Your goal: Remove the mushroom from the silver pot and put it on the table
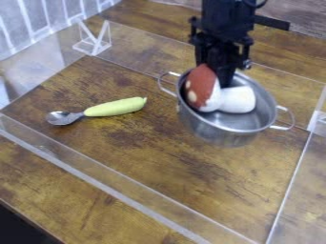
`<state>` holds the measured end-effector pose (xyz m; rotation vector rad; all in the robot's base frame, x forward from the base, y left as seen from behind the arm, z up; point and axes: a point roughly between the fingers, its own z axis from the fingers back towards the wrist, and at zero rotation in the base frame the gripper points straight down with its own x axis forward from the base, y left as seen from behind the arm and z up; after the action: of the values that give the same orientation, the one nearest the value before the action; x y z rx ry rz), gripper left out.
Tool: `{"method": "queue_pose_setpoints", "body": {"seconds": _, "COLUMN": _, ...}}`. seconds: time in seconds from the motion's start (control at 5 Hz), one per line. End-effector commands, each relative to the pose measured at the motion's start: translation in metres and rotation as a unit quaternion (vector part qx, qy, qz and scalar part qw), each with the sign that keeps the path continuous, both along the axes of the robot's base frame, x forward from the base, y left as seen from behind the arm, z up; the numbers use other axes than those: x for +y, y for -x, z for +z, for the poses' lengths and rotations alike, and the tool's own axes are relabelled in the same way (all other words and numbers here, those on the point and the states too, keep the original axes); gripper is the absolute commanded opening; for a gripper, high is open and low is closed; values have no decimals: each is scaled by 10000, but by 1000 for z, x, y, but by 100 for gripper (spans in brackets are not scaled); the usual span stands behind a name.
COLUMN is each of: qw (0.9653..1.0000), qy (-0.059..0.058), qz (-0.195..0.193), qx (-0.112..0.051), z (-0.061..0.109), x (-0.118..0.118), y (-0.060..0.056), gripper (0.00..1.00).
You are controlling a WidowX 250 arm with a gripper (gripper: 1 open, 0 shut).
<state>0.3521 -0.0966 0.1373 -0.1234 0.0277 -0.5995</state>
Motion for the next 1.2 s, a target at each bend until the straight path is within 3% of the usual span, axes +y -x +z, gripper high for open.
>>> {"method": "queue_pose_setpoints", "body": {"seconds": 0.0, "qw": 9988, "qy": 168, "qz": -267, "qx": -369, "z": 14, "x": -6, "y": 5, "gripper": 0}}
{"method": "queue_pose_setpoints", "body": {"seconds": 0.2, "qw": 9984, "qy": 243, "qz": -367, "qx": -346, "z": -1, "x": -3, "y": 10, "gripper": 0}}
{"method": "queue_pose_setpoints", "body": {"seconds": 0.6, "qw": 9987, "qy": 307, "qz": -289, "qx": -283, "z": 23, "x": -1, "y": 10, "gripper": 0}}
{"method": "queue_pose_setpoints", "body": {"seconds": 1.0, "qw": 9985, "qy": 412, "qz": -305, "qx": -214, "z": 10, "x": 0, "y": -13, "gripper": 0}}
